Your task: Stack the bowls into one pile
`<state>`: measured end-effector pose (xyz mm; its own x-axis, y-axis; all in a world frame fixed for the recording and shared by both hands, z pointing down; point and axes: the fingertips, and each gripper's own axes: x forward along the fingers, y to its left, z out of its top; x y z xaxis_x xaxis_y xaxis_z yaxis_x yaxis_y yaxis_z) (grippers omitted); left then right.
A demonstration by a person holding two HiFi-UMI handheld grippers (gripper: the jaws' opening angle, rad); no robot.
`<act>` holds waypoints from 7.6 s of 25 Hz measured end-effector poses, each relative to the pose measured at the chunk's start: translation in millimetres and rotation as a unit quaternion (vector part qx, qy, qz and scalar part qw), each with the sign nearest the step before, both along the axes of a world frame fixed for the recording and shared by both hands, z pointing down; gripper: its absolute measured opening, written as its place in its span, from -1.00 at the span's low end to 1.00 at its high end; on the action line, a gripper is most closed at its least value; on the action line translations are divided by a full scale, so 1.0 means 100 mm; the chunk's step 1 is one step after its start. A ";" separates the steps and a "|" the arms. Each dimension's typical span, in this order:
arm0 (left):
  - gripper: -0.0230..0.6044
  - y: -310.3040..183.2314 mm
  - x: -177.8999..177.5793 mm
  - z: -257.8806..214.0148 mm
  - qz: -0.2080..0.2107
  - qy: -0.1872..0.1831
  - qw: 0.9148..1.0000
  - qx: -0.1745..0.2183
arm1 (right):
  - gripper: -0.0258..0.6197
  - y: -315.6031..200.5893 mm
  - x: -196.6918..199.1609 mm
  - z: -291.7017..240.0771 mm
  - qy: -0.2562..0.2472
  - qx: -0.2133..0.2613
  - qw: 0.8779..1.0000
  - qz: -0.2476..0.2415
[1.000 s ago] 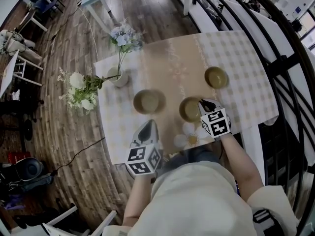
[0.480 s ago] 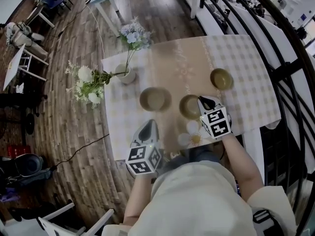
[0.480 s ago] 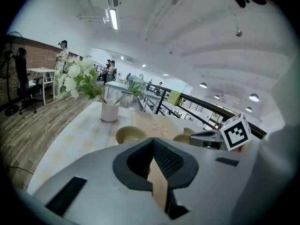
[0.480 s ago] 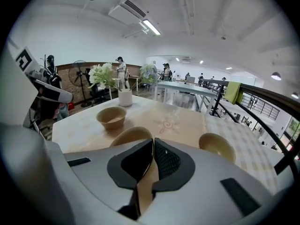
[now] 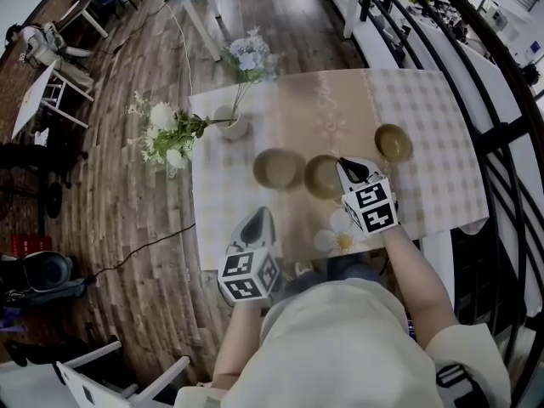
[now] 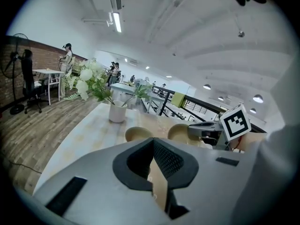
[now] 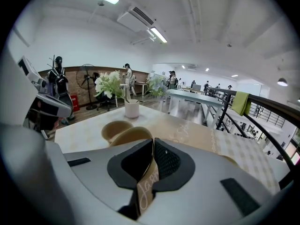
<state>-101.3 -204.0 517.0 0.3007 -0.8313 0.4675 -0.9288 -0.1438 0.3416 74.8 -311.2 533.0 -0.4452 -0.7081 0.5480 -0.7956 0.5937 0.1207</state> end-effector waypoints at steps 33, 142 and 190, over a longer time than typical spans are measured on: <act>-0.91 0.38 -0.46 0.21 -0.085 -0.006 0.996 -0.032 | -0.89 -0.24 -1.54 0.12 -0.007 -0.008 0.990 -0.144; -0.91 -0.61 2.24 0.12 -0.003 -0.007 0.998 -0.056 | -0.75 -0.95 2.25 0.73 0.022 -0.078 0.996 0.021; -0.91 -0.27 0.84 -0.15 -0.006 -0.007 1.000 -0.020 | -0.90 -0.57 0.56 -0.19 0.001 0.007 1.000 -0.007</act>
<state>-17.5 -231.3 501.8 0.2837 -0.8157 0.5042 -0.9350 -0.1185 0.3343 130.5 -368.2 514.3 -0.4539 -0.7098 0.5386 -0.7872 0.6026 0.1308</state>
